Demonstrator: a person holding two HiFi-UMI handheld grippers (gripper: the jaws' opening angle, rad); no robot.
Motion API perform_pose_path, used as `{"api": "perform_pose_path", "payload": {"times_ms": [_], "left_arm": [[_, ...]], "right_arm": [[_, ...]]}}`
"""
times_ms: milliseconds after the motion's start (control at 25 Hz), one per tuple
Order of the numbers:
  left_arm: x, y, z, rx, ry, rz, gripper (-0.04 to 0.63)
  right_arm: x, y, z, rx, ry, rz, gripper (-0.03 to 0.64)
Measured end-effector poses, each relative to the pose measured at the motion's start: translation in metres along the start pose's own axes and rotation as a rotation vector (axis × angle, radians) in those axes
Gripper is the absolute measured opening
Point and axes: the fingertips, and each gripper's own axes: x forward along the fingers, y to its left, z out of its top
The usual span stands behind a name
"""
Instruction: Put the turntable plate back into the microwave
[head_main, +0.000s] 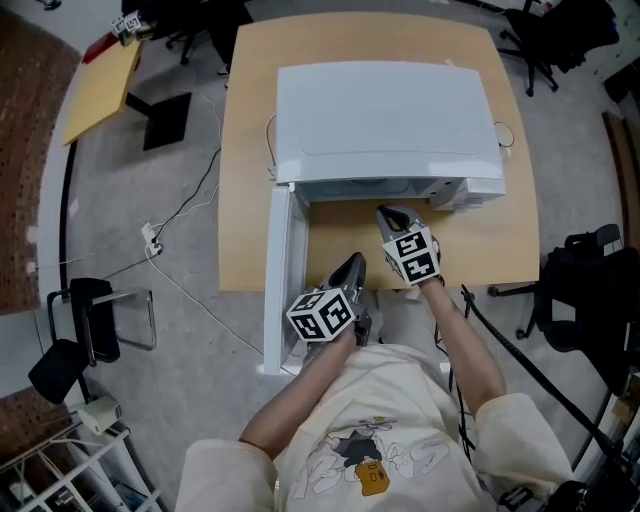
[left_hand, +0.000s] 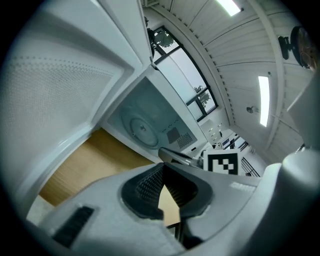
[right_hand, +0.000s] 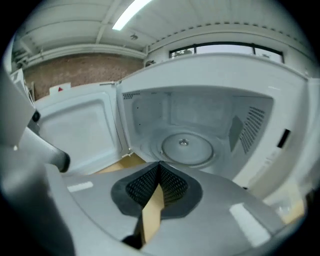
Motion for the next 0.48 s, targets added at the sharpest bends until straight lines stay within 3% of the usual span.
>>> {"api": "perform_pose_path", "payload": {"times_ms": [200, 360, 480], "left_arm": [[0.007, -0.015, 0.004, 0.093, 0.013, -0.033, -0.003], [0.009, -0.027, 0.001, 0.208, 0.044, -0.058, -0.003], [0.009, -0.033, -0.003, 0.343, 0.075, -0.059, -0.003]], "right_arm": [[-0.052, 0.01, -0.007, 0.255, -0.077, -0.035, 0.005], [-0.077, 0.028, -0.015, 0.358, -0.092, -0.04, 0.005], [-0.09, 0.039, -0.016, 0.365, -0.094, -0.044, 0.005]]}}
